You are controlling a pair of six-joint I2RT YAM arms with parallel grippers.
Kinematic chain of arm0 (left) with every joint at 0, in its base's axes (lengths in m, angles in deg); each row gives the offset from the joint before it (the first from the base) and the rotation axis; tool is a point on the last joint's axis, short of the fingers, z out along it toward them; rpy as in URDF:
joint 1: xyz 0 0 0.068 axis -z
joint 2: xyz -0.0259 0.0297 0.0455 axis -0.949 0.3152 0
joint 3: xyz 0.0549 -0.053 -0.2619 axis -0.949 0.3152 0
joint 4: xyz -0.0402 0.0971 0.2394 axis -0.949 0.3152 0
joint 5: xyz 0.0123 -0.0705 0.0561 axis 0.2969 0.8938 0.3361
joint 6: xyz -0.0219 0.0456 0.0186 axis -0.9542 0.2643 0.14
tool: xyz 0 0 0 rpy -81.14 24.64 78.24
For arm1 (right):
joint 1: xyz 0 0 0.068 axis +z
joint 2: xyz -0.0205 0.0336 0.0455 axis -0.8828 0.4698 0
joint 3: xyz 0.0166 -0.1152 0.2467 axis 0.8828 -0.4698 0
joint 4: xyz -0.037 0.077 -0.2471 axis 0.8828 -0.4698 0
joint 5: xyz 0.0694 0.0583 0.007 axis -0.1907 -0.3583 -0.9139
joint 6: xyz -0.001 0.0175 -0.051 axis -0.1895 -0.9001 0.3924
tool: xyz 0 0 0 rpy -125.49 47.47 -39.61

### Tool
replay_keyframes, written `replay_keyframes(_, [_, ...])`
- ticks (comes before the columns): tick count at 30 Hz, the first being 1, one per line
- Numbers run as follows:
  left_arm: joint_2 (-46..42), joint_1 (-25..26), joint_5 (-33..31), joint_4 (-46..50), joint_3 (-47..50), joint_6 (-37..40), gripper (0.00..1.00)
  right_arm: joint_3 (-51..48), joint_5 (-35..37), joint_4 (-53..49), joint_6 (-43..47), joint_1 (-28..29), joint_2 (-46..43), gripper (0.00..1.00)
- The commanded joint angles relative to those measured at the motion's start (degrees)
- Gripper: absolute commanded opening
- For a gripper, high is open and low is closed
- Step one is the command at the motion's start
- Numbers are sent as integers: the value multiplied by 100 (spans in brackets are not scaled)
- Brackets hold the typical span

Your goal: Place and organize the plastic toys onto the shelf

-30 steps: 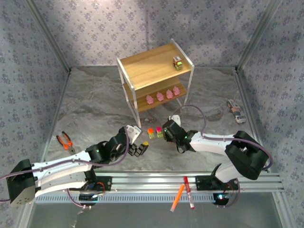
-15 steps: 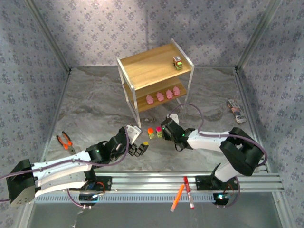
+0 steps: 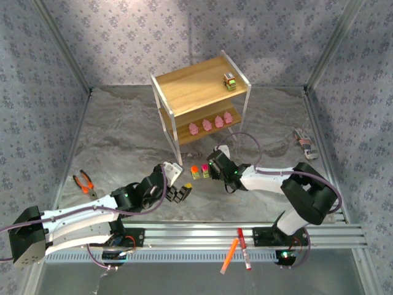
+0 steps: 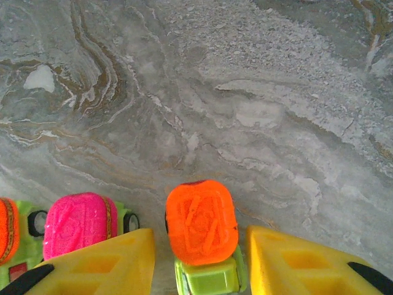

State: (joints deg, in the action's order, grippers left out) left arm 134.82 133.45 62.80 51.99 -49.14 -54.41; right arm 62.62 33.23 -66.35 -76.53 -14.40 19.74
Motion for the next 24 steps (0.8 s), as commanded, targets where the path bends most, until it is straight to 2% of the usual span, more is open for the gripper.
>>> replay_keyframes(1, [24,-45,55,38,-104,-61,99,200,-38,-64,148,-45,95,44])
replay_keyframes(24, [22,-65,61,41,-105,-61,99,232,-146,-88,210,-174,197,40])
